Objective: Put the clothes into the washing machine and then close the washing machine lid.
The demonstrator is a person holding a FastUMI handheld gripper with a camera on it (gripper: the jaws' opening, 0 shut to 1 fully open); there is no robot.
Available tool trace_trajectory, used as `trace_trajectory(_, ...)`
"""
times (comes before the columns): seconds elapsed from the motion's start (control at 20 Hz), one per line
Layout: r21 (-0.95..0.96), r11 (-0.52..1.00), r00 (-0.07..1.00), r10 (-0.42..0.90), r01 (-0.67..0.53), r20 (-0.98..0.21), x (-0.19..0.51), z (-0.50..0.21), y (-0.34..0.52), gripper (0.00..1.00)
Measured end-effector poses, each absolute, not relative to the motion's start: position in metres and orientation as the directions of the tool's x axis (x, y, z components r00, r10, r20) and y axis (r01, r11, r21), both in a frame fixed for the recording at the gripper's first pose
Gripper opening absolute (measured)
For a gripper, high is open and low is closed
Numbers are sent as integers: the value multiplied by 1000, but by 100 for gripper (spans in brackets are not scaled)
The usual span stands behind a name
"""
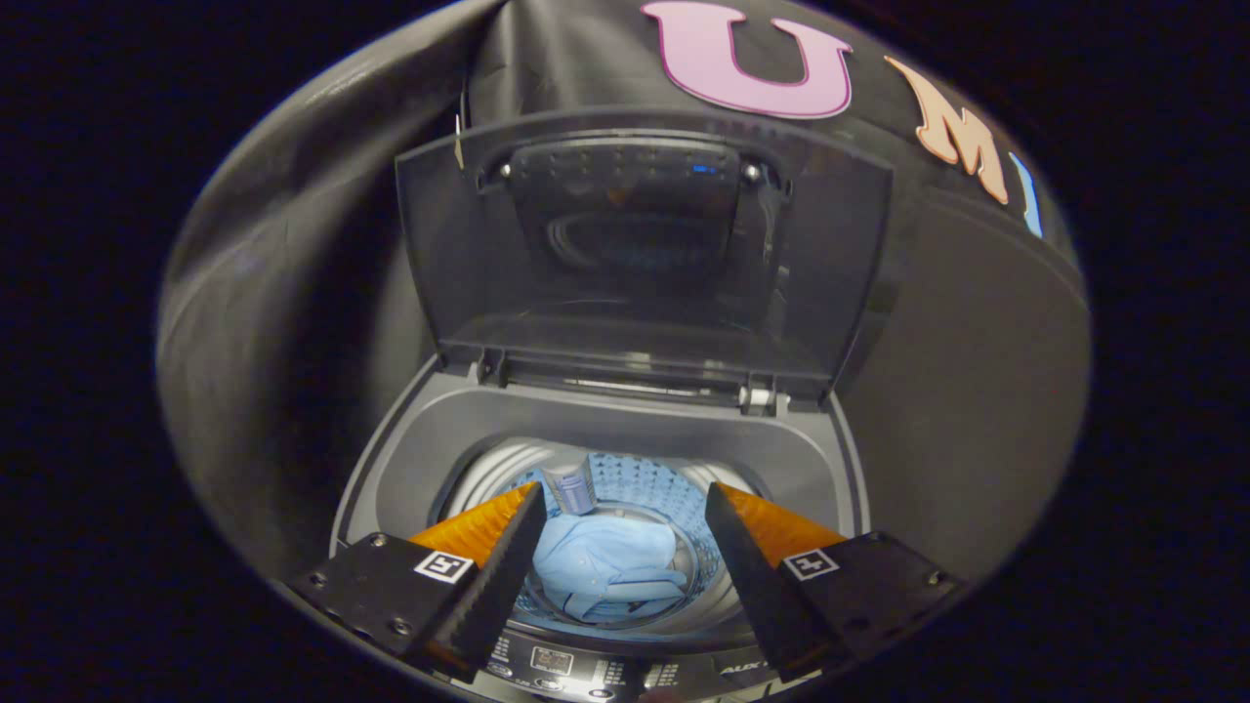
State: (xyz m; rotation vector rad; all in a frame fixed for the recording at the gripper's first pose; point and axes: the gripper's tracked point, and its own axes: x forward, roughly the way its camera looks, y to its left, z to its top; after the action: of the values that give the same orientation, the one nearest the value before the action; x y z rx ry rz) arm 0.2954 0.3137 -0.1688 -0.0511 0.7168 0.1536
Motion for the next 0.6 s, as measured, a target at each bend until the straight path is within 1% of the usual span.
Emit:
trace_trajectory(0.3, -3, 985, 803, 138, -171, -580, 309, -98, 319, 99)
trace_trajectory(0.6, 15, 988, 858, 140, -153, -495, 337, -35, 318, 99)
